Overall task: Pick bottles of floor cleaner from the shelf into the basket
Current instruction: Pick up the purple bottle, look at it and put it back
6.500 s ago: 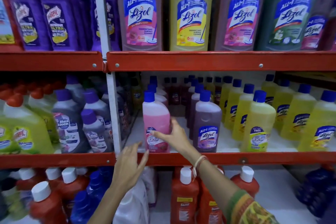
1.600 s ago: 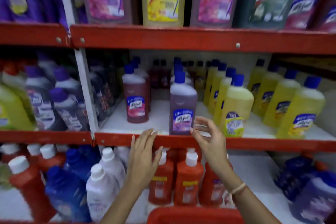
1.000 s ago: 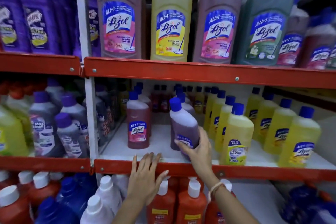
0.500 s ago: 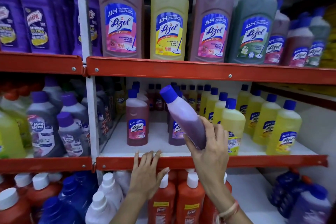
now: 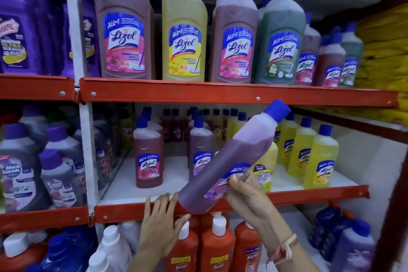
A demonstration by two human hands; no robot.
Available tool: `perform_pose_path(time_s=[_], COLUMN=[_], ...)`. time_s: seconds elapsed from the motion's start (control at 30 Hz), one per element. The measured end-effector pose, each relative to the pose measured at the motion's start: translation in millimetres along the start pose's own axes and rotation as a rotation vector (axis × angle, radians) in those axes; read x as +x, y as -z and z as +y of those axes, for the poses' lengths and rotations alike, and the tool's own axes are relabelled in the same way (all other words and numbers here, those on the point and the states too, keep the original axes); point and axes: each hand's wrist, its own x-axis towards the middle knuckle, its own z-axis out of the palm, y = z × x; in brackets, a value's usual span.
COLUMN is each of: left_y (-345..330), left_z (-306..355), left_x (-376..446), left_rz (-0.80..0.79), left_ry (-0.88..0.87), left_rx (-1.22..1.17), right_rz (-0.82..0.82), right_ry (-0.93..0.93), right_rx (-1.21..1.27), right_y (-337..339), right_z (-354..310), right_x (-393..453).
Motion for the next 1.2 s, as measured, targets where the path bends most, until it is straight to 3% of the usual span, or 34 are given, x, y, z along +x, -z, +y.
perform_pose_path(time_s=[0.13, 0.43, 0.8, 1.2], left_y=[-1.5, 2.0, -3.1, -2.9], left_z=[1.6, 3.6, -0.7, 2.8], left_x=[0.7, 0.9, 0.3, 0.0], left_rz=[0.001, -0.001, 0.000, 0.016], left_ry=[0.001, 0.015, -0.015, 0.025], left_rx=[-0.018, -0.052, -0.034, -0.071], right_rz=[-0.019, 0.140, 0.238, 0.251], right_ry=[0.000, -0.070, -0.247, -0.312], right_rx=[0.065, -0.257, -0.468, -0.552], right_y=[6.5, 40.4, 73.6, 86.3], right_z=[-6.1, -11.7, 26.5, 48.6], right_x=[3.5, 40.3, 68.3, 67.3])
